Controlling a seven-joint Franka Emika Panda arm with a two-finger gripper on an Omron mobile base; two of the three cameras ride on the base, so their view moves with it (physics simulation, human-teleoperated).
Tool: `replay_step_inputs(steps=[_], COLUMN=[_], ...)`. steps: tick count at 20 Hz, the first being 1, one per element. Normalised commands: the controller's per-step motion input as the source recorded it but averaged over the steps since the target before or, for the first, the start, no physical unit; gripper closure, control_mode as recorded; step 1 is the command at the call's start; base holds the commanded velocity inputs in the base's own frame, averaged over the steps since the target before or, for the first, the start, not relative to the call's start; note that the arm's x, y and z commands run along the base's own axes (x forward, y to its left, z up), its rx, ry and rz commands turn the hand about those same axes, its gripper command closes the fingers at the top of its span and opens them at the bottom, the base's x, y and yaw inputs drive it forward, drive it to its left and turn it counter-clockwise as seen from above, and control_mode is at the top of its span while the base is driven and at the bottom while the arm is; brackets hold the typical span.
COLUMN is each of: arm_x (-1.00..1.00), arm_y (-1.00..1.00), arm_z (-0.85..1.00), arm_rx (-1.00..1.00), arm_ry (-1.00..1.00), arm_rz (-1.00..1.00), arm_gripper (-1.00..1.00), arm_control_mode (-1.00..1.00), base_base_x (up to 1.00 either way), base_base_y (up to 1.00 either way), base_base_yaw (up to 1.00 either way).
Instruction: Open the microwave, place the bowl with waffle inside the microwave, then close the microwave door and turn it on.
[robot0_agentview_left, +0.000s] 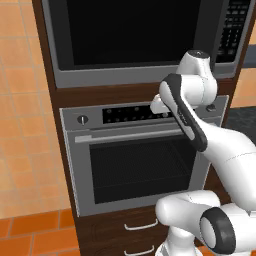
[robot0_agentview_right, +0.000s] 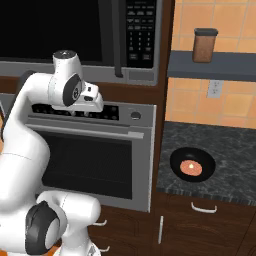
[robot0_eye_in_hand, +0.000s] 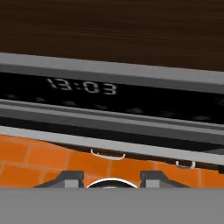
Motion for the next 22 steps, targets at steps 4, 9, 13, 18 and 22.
replay_step_inputs(steps=[4,9,13,18,22], arm_x=[-0.18,-0.1,-0.03,0.0,0.0], arm_y=[-0.46,-0.77,-0.78,-0.22,-0.28], arm_z=[0.11,0.57,0.51,0.05,0.54], arm_rx=[0.14,0.36,0.22,0.02,0.0], arm_ry=[-0.21,-0.6,-0.36,-0.01,-0.03], arm_rz=[-0.07,-0.17,-0.22,-0.01,-0.04], arm_gripper=[-1.0,-1.0,-1.0,-1.0,-1.0], arm_control_mode=[-1.0,-1.0,-1.0,-1.0,-1.0], base_base_x=[0.0,0.0,0.0,0.0,0.0], base_base_y=[0.0,0.0,0.0,0.0,0.0], base_base_yaw=[0.0,0.0,0.0,0.0,0.0])
